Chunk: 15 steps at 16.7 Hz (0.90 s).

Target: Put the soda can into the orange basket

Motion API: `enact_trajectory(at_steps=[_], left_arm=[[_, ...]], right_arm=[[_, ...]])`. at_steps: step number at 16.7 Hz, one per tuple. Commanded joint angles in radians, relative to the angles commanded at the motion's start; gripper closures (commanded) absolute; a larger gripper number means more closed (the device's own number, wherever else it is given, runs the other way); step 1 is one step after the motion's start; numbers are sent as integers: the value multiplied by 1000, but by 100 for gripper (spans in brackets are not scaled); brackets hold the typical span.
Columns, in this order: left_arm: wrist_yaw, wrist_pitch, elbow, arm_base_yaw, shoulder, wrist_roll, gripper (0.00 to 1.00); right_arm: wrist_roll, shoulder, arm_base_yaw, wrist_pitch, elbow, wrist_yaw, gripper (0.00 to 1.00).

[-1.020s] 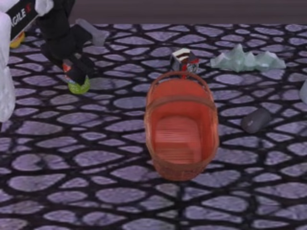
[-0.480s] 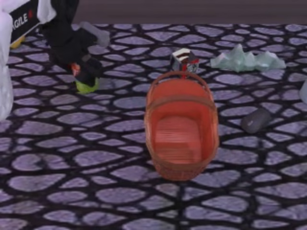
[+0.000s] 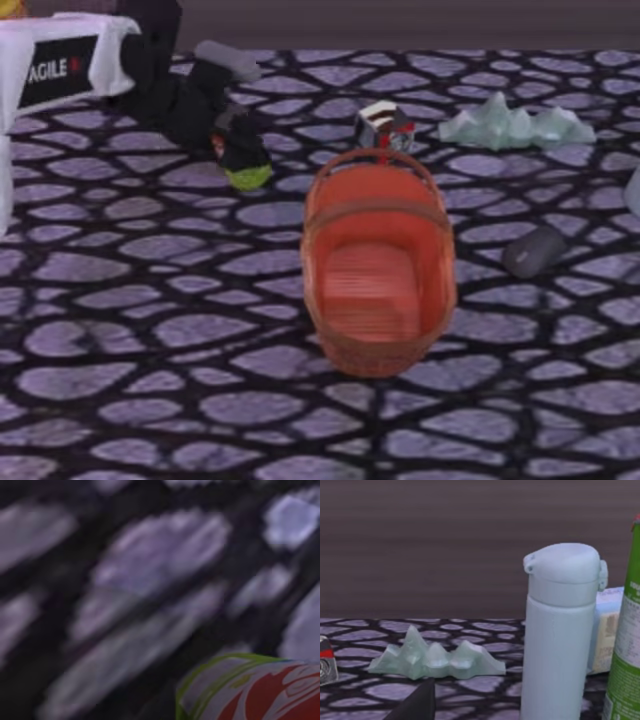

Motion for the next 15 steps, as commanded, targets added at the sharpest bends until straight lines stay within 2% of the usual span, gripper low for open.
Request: enact_trajectory(at_steps=[9,12,15], left_arm=[[461,796,-410,-65,-247,-224,100],[584,1024,-509,-85,-325,-275,100],[674,1197,-579,-100,-387,-309,100]], right_arm=[[0,0,0,0,0,0,0],[0,0,0,0,0,0,0],[0,0,0,0,0,0,0]])
